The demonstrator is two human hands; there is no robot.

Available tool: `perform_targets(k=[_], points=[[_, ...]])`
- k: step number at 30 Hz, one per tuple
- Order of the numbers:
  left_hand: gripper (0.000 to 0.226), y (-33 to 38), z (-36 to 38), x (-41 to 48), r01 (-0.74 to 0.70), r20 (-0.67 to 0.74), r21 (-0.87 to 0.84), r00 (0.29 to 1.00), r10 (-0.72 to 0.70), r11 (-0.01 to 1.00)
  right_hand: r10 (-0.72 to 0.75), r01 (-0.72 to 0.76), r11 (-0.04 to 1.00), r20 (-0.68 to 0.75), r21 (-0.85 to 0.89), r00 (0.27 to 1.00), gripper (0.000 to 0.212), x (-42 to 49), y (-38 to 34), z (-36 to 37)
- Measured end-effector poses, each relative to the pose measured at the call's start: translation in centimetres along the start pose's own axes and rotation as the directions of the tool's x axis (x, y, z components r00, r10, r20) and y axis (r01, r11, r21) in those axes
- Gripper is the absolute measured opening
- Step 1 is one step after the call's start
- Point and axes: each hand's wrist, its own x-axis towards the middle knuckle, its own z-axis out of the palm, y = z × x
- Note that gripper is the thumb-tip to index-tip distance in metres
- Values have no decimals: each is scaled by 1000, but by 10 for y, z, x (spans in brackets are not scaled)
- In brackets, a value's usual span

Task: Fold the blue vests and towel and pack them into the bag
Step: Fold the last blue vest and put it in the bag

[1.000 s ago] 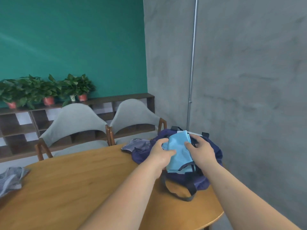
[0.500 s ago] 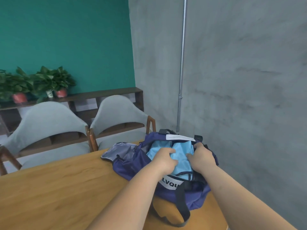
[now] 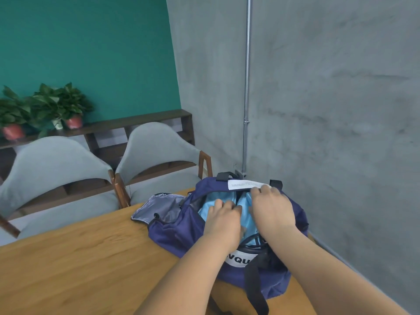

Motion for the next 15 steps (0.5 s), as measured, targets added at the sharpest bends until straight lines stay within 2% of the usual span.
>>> perform_targets(k=[1,3,5,7,9,15], points=[[48,-2,1,-1,-4,4,4,1000,4,1000,-99,99,995,-28,7,995,39,2,-1,-1],[50,-6,2,-1,-12,12,12,1000,12,1000,-199,196,980,74,46,977,35,0,-7,-1],[53,-9,2,-1,-15,38,4,999,15,1000,-170,148,984,263,101,950,52,-6,-9,12],[55,-13,1,-1,-25,90,-15,996,26,1000,-115,46,985,435,168,893,68,-11,-6,22],[52,-19,0,-3,-40,129,-36,991,45,999,-96,-14,977,496,213,863,71,-14,-7,31],[45,-27,-9,-15,-22,184,-83,982,37,996,-63,-33,987,561,160,825,71,-12,-14,33]])
